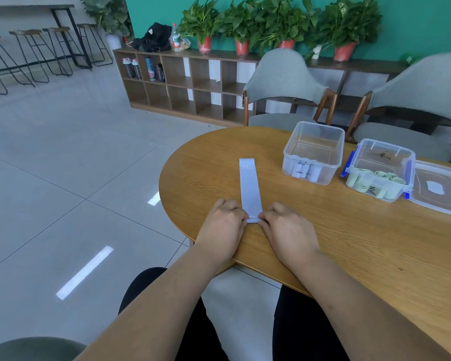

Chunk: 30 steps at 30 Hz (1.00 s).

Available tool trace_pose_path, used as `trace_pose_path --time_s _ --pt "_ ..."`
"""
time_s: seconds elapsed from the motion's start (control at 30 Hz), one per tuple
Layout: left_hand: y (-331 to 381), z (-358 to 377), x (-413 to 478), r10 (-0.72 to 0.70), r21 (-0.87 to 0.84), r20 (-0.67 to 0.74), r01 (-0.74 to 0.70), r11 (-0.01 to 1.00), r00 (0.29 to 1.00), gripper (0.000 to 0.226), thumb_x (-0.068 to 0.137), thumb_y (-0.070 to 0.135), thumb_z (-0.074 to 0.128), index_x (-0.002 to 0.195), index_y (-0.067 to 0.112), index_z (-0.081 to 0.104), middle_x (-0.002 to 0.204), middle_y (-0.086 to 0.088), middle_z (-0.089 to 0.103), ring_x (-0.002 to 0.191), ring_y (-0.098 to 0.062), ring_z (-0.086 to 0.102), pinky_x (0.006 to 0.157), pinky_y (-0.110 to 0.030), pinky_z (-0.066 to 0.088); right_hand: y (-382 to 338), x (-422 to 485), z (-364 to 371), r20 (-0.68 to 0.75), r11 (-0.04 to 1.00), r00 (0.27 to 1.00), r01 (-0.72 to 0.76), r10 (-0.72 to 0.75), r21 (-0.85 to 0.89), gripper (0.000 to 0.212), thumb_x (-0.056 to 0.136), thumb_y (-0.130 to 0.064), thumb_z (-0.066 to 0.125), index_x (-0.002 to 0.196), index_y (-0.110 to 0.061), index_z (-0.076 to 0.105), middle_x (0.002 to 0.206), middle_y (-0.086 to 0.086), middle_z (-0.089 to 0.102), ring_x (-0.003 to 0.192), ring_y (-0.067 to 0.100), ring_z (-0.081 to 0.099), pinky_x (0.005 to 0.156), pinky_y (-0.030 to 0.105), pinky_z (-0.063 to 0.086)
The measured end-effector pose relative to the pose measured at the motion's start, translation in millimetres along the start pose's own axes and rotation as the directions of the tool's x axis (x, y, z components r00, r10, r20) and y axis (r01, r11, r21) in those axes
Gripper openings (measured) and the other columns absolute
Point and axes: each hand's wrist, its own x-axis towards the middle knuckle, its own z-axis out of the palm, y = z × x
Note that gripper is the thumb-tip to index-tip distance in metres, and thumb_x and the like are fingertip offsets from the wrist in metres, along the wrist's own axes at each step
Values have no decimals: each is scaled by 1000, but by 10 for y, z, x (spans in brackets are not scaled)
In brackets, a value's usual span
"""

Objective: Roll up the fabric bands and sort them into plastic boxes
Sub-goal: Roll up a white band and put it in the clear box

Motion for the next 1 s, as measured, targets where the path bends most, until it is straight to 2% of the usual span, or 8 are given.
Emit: trace_pose_path --time_s 0.13,0.27,0.37,0.5,0.57,0.7,0.87,1.0 --pt "-4 43 10 -44 -26 15 45 999 999 18 97 10 67 106 17 80 101 0 67 100 -25 54 85 -35 51 -35 52 -9 50 1000 998 -23 24 -15 20 103 -38 59 108 -28 75 106 -10 61 89 19 65 64 32 54" --pt "13 39 16 -82 -84 31 84 993 996 25 96 6 65 115 18 74 104 2 68 103 -21 53 84 -31 48 -73 49 -47 72 1000 997 -23 23 -7 18 103 -35 58 118 -30 68 110 -7 65 93 23 68 69 36 56" --pt "11 10 32 -95 -114 20 96 989 995 21 93 4 67 108 19 71 99 6 69 99 -18 54 80 -30 47 -65 50 -65 61 999 997 -38 37 12 12 103 -37 57 110 -33 65 105 -8 65 92 21 67 67 35 53" --pt "8 1 39 -59 -62 3 59 996 998 10 94 9 68 93 18 74 91 5 68 92 -22 56 78 -31 48 -59 56 -35 36 1000 999 -25 26 -18 12 102 -35 61 102 -29 71 98 -7 62 91 20 64 61 36 54" --pt "13 10 28 -57 -62 -10 56 996 998 6 93 14 70 95 17 75 93 4 67 95 -22 55 81 -32 49 -72 53 -18 19 999 1000 -23 24 -24 13 99 -34 64 98 -26 74 98 -7 61 96 18 61 60 37 56" --pt "12 38 34 -87 -81 6 88 993 996 13 93 18 72 104 17 78 103 3 66 104 -21 55 88 -33 51 -87 66 -16 19 999 1000 -22 23 -29 15 99 -34 65 99 -23 75 101 -7 61 100 18 59 62 37 57" --pt "17 51 67 -136 -93 29 138 986 990 17 97 15 69 110 19 78 107 4 67 107 -19 55 87 -32 51 -108 121 -68 74 999 997 -28 31 -42 16 103 -32 58 110 -26 71 104 -4 65 101 22 62 68 33 52" --pt "27 45 79 -152 -111 7 152 982 988 18 94 12 71 109 23 73 103 8 69 104 -15 56 83 -25 45 -87 145 -106 63 999 998 -32 32 4 12 103 -34 58 104 -28 68 100 -6 65 99 21 61 65 32 45"
